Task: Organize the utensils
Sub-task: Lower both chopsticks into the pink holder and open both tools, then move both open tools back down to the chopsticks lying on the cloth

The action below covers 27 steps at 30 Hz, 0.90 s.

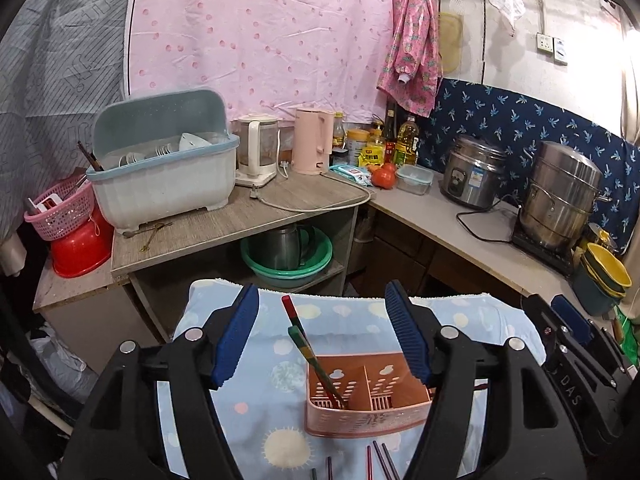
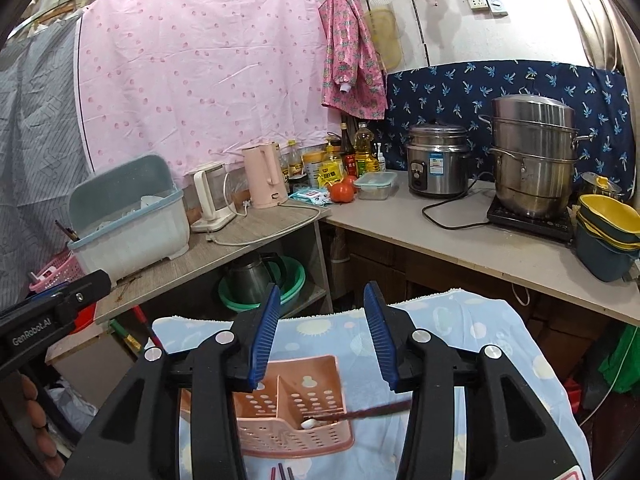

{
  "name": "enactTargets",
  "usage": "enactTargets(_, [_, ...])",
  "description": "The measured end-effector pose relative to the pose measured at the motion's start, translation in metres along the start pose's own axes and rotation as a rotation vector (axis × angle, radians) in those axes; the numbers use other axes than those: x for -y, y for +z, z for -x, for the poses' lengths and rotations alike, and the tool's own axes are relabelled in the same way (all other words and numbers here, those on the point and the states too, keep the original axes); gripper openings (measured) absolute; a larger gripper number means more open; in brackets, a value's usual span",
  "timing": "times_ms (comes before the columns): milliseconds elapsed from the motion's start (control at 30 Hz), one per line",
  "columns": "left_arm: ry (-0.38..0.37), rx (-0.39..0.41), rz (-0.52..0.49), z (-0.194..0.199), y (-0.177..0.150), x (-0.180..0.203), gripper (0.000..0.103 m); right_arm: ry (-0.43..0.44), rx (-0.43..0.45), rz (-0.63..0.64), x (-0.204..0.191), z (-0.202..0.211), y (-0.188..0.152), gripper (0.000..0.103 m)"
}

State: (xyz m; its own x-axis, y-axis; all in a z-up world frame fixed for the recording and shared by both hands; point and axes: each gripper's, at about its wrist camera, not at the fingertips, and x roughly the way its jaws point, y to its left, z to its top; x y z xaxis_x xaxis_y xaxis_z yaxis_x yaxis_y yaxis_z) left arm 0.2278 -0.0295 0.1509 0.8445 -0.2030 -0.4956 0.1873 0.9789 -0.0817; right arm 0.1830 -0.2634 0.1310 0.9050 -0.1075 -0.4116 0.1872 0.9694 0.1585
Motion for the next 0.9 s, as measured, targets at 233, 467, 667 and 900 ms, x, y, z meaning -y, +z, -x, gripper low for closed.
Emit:
enactTargets(233, [-0.005, -0.008, -0.022, 0.014, -0.009, 0.003, 0.062, 0.022, -0.008, 0.0, -0.003, 0.022, -0.005, 0.043])
enactTargets(467, [-0.003, -0.028, -0.042, 0.03, -0.024, 0.008, 0.062, 0.043, -0.025, 0.005, -0.005, 0.048, -0.022, 0.047])
enactTargets(667, [-0.014, -0.051, -0.05, 0.045, -0.045, 0.011, 0.062, 0.053, -0.076, -0.005, -0.001, 0.067, -0.048, 0.047])
enactTargets(900, [-0.034, -0.112, -0.049, 0.062, -0.09, 0.011, 0.062, 0.059, -0.181, -0.036, 0.012, 0.089, -0.093, 0.047])
